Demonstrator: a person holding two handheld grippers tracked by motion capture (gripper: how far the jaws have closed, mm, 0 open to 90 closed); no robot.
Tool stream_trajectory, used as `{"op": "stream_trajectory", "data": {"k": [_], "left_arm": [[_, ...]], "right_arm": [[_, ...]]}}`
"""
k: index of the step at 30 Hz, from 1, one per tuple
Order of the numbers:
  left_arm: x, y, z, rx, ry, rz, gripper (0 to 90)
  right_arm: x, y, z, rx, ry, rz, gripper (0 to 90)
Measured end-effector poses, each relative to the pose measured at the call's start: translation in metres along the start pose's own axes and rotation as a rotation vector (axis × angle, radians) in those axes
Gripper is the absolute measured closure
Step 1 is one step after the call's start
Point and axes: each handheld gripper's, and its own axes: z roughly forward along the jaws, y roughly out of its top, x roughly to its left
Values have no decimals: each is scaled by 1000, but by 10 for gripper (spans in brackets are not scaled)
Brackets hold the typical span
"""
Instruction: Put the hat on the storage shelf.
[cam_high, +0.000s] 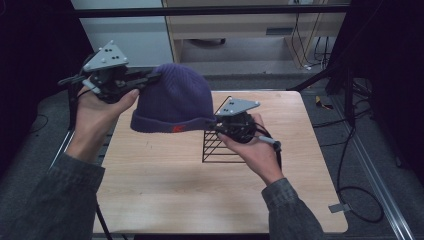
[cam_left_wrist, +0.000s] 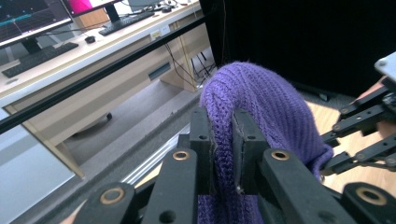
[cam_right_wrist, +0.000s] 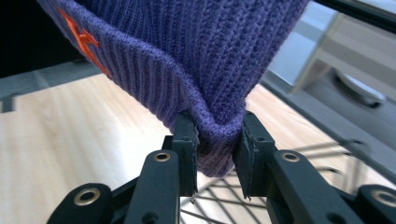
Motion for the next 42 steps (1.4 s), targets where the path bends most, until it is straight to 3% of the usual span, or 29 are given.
{"op": "stream_trajectory", "data": {"k": [2, 8, 18, 27, 33, 42], "left_arm": [[-3, 6, 19, -25, -16, -15, 805], [-15, 13, 56, -46, -33, -11, 804], [-26, 8, 101, -30, -64, -35, 803], [-28, 1, 124, -5, -83, -50, 803], [-30, 1, 129, -9, -90, -64, 801], [-37, -4, 142, 9, -98, -62, 800]], "right_arm": [[-16, -2, -12, 13, -39, -1, 717], [-42, -13, -28, 40, -97, 6, 718], [-65, -41, -38, 76, -139, 50, 720], [-76, -56, -39, 104, -147, 67, 721], [-79, -60, -46, 105, -147, 75, 724], [-82, -68, -46, 159, -138, 81, 725]]}}
